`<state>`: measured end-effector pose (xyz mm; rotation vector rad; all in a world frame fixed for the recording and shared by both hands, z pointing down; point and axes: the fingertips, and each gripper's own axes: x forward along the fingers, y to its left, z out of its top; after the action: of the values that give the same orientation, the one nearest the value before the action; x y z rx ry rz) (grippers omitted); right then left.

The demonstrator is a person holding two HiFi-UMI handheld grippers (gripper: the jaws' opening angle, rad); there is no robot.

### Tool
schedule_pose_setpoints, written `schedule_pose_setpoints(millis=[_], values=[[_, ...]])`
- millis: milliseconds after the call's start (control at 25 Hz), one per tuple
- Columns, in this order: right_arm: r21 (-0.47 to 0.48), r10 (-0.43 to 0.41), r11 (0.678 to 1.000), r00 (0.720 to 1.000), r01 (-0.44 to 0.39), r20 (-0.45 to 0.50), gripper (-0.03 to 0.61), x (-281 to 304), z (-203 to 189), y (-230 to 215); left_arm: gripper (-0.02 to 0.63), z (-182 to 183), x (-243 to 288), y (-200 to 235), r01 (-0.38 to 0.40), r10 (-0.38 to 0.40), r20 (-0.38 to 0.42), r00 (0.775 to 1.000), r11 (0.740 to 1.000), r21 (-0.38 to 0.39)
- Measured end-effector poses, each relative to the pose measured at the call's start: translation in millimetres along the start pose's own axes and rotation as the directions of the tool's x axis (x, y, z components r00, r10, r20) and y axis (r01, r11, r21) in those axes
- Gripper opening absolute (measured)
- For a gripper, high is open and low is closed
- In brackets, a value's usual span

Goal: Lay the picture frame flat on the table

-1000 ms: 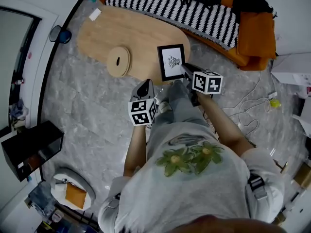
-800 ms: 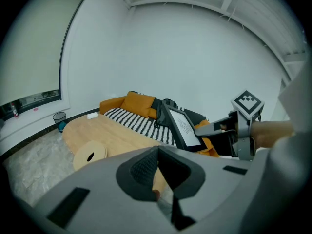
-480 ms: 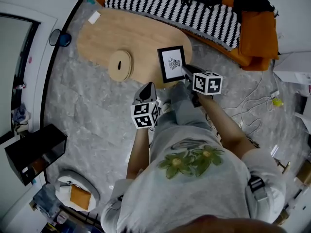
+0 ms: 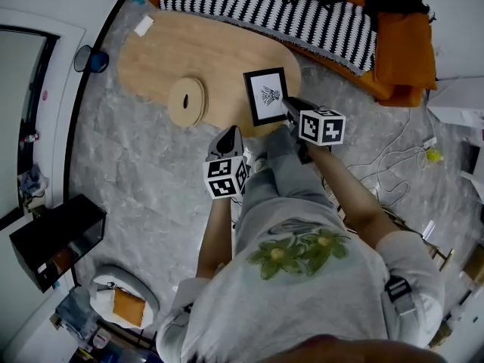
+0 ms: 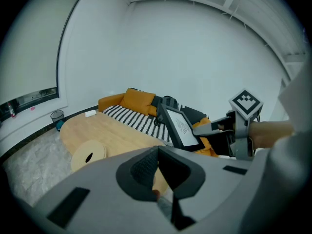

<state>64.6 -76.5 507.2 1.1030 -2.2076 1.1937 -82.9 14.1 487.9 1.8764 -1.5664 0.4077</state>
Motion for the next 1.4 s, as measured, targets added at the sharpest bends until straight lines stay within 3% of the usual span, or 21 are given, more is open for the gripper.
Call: schedule_pose_setpoints(millis=[1400], values=[[-0.006,-0.093,0.996,0.989,0.093,-0.111,0.074,51.0,-40.0,-39.7,0.015,-34.8,39.6,11.3,0.039,-0.041,-0.092,0.995,0.999,-0.025]])
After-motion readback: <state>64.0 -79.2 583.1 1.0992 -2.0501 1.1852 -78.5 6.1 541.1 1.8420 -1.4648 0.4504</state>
